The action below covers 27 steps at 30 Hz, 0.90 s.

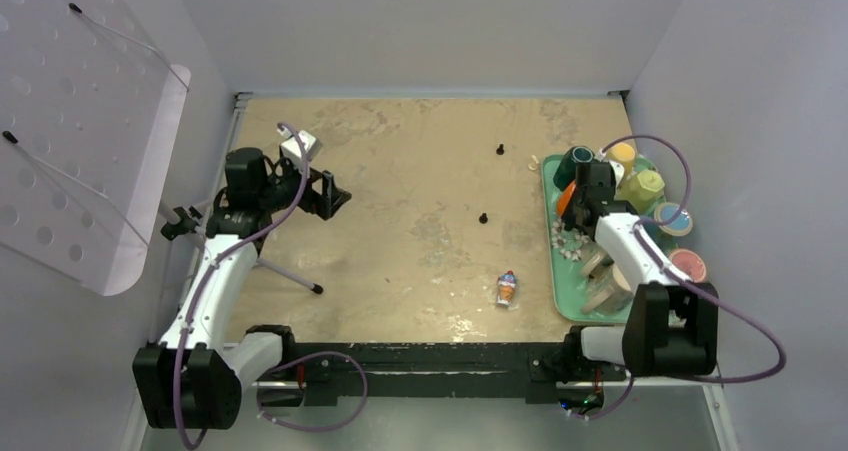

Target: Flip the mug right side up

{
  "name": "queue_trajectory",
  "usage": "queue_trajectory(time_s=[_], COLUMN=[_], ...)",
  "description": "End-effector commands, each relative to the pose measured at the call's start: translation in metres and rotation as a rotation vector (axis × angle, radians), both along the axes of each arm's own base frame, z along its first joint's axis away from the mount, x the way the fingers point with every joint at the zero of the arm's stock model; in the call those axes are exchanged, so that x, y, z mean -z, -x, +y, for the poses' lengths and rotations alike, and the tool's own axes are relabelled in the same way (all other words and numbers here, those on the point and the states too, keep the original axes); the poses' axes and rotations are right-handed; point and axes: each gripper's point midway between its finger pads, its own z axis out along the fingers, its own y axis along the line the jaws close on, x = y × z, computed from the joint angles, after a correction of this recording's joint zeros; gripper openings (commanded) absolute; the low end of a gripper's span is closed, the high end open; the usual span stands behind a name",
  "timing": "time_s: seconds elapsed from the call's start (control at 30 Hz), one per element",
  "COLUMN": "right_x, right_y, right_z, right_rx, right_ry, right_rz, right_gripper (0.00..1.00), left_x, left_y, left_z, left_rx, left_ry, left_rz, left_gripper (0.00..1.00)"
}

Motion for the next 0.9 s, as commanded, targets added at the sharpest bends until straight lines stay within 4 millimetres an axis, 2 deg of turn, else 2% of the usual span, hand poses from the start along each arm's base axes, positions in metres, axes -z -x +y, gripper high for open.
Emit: queue_trajectory(time_s=[0.0, 0.1, 0.17, 0.27, 0.37, 0.5, 0.6, 0.7, 0.8, 0.87], right_x=[-0.103, -0.177, -0.219, -0.265, -0.298, -0.333, -0.345, -0.347, -0.351, -0.351], right_y=[-0.027, -0.020, -0.012, 0.008, 0.033, 0.062, 0.075, 0.081, 0.088, 0.090], right_z=[0.021, 0.061, 0.096, 0.160, 0.220, 0.283, 0.322, 0.346, 0.357, 0.362], right_rx=[-0.126, -0.272, -0.394, -0.623, -0.817, -0.997, -1.105, -1.172, -1.215, -1.221], right_ry=[-0.011, -0.084, -0.194, -0.415, -0.628, -0.821, -0.891, -0.929, -0.958, -0.966], right_rz=[-0.327, -0.570, -0.728, -0.916, -1.055, -1.141, -1.122, -1.106, -1.109, -1.107], right_gripper=[0.00, 0.00, 0.00, 0.00, 0.00, 0.00, 0.00, 0.00, 0.00, 0.00], left_x=[-0.038, -0.062, -0.080, -0.113, -0.141, -0.167, -0.182, -0.193, -0.183, -0.178], left_y=[0.031, 0.057, 0.073, 0.088, 0.090, 0.084, 0.086, 0.083, 0.070, 0.069], left_z=[-0.015, -0.034, -0.048, -0.065, -0.077, -0.094, -0.107, -0.109, -0.106, -0.107], left_rx=[0.134, 0.226, 0.300, 0.373, 0.405, 0.408, 0.435, 0.440, 0.373, 0.379], left_ry=[0.026, 0.139, 0.225, 0.342, 0.428, 0.507, 0.563, 0.586, 0.566, 0.568], left_rz=[0.062, 0.137, 0.161, 0.188, 0.205, 0.217, 0.226, 0.178, 0.180, 0.203], left_gripper=[0.89, 0.86, 0.85, 0.87, 0.93, 0.97, 0.97, 0.95, 0.94, 0.92])
